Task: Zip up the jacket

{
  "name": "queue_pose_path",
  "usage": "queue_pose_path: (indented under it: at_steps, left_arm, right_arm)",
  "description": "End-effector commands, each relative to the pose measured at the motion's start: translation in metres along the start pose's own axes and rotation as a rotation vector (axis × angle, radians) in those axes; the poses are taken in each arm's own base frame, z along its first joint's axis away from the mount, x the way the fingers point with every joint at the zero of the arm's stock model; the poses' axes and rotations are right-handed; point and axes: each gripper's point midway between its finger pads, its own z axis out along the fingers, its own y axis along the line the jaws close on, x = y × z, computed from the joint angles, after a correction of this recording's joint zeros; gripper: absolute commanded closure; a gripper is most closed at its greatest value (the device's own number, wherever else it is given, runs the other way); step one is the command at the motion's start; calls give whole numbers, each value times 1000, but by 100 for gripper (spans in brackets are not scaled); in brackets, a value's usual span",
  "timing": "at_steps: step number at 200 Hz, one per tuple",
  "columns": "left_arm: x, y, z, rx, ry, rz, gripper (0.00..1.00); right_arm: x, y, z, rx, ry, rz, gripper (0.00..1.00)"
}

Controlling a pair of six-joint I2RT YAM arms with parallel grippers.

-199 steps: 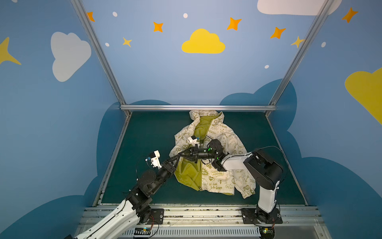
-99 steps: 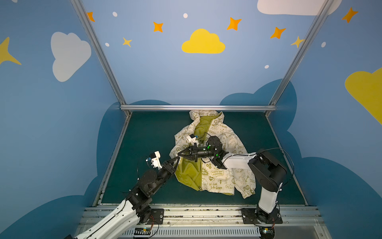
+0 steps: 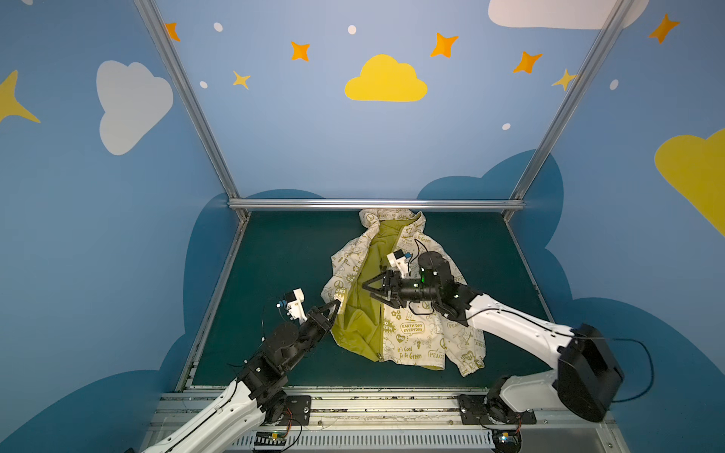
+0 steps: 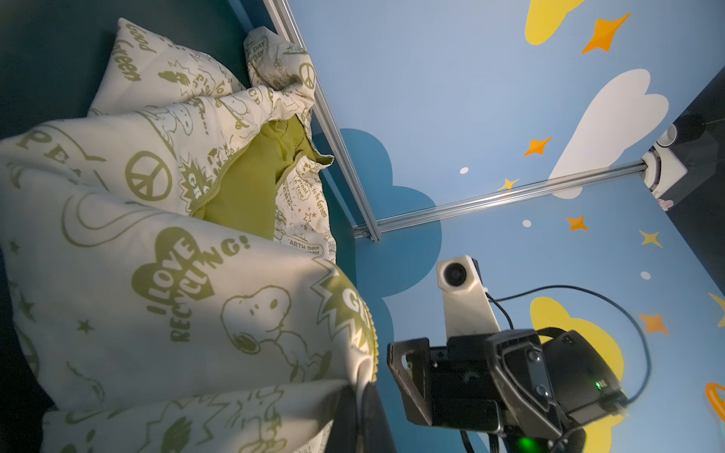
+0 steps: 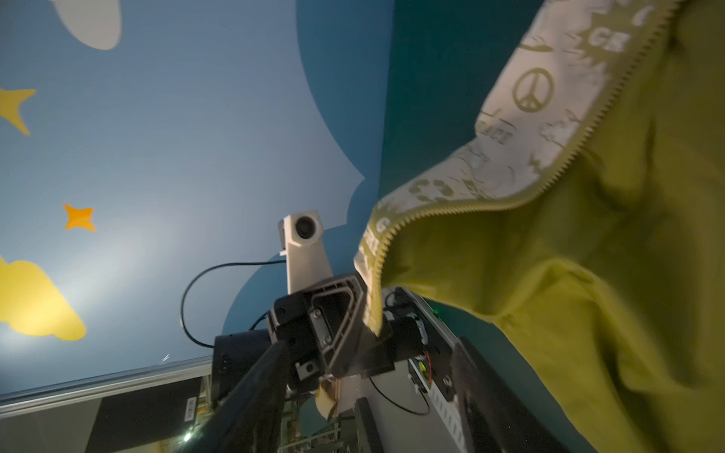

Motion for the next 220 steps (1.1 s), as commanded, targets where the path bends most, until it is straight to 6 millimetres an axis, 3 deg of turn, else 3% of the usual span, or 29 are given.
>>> queue_pose_path:
  at_steps: [1, 29, 60, 128, 220]
  left_arm:
    - [6, -3, 1, 4, 34, 8, 97]
    - [13, 5, 0, -19, 72, 25, 97]
    - [18, 21, -5, -40, 85, 15, 97]
    - [15, 35, -20, -41, 49, -9, 97]
    - [15, 42, -22, -43, 40, -25, 97]
  right_arm:
    - [43, -109, -30, 503, 52, 33, 33]
    - [75, -139, -38, 652, 69, 89, 33]
    - [93, -161, -35, 777, 130, 142, 34]
    - [110, -183, -8, 807, 217, 167, 45]
    - [121, -200, 3, 1026, 257, 89, 52]
